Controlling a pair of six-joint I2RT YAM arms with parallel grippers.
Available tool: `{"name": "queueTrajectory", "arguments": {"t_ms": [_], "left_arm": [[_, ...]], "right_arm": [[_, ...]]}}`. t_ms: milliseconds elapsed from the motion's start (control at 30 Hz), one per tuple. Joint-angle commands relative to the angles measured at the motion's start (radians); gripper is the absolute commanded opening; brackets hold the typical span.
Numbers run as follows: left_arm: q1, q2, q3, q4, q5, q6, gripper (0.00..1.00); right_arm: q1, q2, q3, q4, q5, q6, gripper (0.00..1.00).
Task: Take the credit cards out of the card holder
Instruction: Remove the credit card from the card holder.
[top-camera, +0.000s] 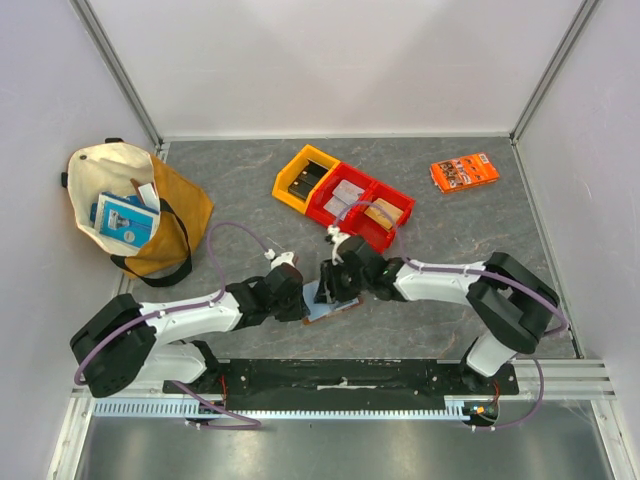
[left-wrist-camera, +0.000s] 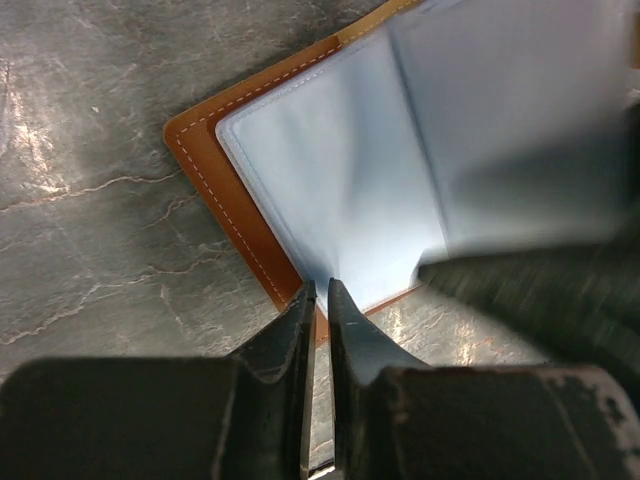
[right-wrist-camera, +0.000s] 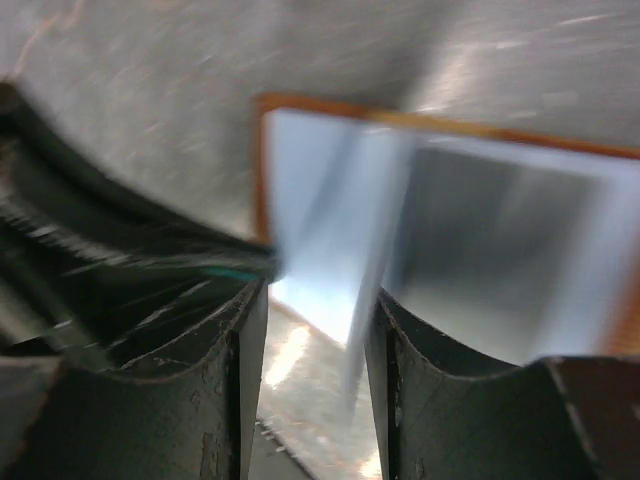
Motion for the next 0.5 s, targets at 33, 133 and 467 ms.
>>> {"name": "queueTrajectory", "arguments": {"t_ms": [33, 133, 467], "left_arm": [[-0.01, -0.002, -0.028, 0.014, -0.017, -0.033, 0.15], [-0.01, -0.02, -0.039, 0.014, -0.028, -0.042, 0.15], [-0.01, -0.277, -0.107, -0.056, -0.126, -0.125, 0.27]], "right_arm": [[0.129, 0.027, 0.108, 0.064, -0.147, 0.039, 0.49], [0.15, 0.024, 0.125, 0.046, -0.134, 0.028, 0.49], [0.141, -0.097, 0.109, -0.1, 0.066, -0.059, 0.55]]}}
